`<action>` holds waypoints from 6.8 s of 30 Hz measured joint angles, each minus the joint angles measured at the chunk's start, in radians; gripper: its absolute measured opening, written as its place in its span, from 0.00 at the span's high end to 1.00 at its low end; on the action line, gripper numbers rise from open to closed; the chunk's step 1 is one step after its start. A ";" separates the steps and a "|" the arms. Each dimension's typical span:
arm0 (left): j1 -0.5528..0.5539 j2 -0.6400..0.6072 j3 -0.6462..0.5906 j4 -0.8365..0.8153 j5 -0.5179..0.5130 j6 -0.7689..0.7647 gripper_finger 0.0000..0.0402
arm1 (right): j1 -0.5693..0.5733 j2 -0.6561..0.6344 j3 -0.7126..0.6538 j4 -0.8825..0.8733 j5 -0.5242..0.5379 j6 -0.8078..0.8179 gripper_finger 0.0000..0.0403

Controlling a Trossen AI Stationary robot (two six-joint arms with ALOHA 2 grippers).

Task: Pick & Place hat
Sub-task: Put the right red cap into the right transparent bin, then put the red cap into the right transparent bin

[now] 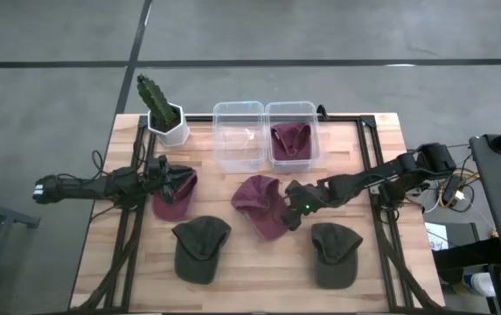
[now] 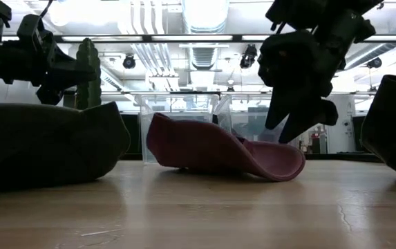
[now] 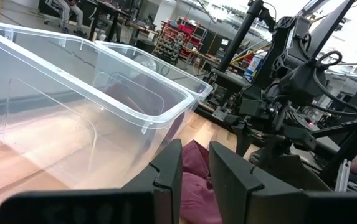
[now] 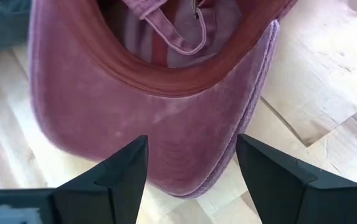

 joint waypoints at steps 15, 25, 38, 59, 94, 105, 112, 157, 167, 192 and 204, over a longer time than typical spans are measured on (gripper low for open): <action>0.000 0.000 0.000 -0.003 0.000 0.001 0.82 | 0.000 -0.060 0.000 -0.093 0.023 0.017 0.41; 0.000 0.000 0.000 -0.003 0.000 0.000 0.82 | -0.004 0.036 -0.001 -0.028 0.027 -0.013 0.41; 0.000 0.001 0.000 -0.003 0.000 -0.002 0.82 | -0.004 0.142 -0.002 0.134 0.019 0.001 0.45; 0.000 0.001 0.000 -0.004 0.000 -0.006 0.82 | 0.014 0.099 -0.001 0.125 0.009 0.031 0.96; 0.000 0.002 0.000 -0.002 0.000 -0.026 0.82 | 0.122 -0.684 -0.002 -0.039 0.644 -0.001 0.97; 0.000 0.002 0.000 -0.002 0.000 -0.025 0.82 | 0.117 -0.626 -0.002 -0.048 0.895 -0.051 0.97; 0.000 0.002 0.000 -0.002 0.000 -0.025 0.82 | 0.091 -0.628 -0.002 -0.078 0.888 0.025 0.97; 0.000 0.003 0.000 -0.003 0.003 -0.044 0.82 | -0.535 -0.255 0.261 -0.451 0.262 -0.083 0.97; 0.000 0.003 0.000 -0.003 0.003 -0.045 0.82 | -0.539 -0.246 0.269 -0.449 0.264 -0.103 0.97; 0.000 0.003 0.000 -0.003 0.003 -0.081 0.82 | -0.538 -0.251 0.308 -0.523 0.239 -0.139 0.72; 0.000 0.003 0.000 -0.004 0.003 -0.070 0.82 | -0.503 -0.251 0.362 -0.610 0.201 -0.136 0.72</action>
